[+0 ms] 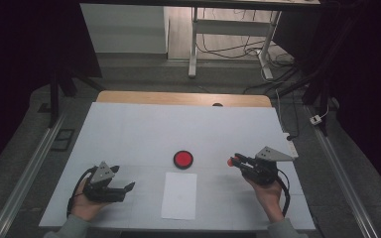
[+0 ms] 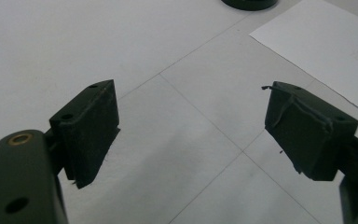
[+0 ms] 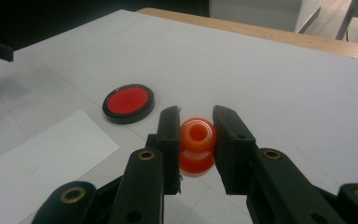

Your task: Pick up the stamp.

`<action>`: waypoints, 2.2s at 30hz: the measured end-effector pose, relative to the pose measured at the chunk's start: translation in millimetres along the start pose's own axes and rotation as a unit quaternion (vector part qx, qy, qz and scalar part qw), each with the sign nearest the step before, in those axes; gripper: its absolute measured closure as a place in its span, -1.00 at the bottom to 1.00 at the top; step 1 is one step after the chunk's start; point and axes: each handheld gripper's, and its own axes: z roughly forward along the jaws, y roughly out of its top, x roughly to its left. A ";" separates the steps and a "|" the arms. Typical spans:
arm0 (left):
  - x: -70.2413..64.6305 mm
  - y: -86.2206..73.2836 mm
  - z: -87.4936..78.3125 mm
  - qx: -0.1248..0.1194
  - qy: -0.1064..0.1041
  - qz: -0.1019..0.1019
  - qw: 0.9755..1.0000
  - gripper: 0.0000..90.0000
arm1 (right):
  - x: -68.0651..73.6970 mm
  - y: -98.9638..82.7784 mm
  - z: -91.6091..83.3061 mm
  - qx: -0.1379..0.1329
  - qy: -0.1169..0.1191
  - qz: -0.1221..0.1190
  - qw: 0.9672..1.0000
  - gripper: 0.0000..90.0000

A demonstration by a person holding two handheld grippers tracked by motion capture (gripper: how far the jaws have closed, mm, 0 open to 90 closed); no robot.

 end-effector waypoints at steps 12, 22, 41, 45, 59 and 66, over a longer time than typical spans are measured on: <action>0.0 0.1 -0.8 -0.003 0.002 -0.001 1.000 -0.61 | 7.6 4.0 6.5 -0.009 0.001 -0.005 1.000 0.60; 0.8 0.1 -1.1 -0.004 0.000 -0.002 1.000 -0.61 | 17.7 10.3 17.0 -0.010 0.016 -0.015 1.000 0.60; 0.3 0.5 -0.9 -0.006 -0.002 -0.001 1.000 -0.59 | 41.6 16.4 45.1 -0.002 0.049 -0.035 0.998 0.60; 0.2 0.5 -0.7 -0.005 -0.001 -0.002 1.000 -0.59 | 48.9 17.0 52.8 0.004 0.057 -0.043 0.997 0.60; 1.0 0.5 2.4 0.000 -0.004 -0.003 1.000 -0.60 | 61.3 24.9 71.0 -0.001 0.081 -0.048 0.996 0.60; 0.3 0.4 1.6 -0.001 -0.005 -0.004 1.000 -0.60 | 67.9 27.1 79.4 0.003 0.096 -0.047 0.994 0.60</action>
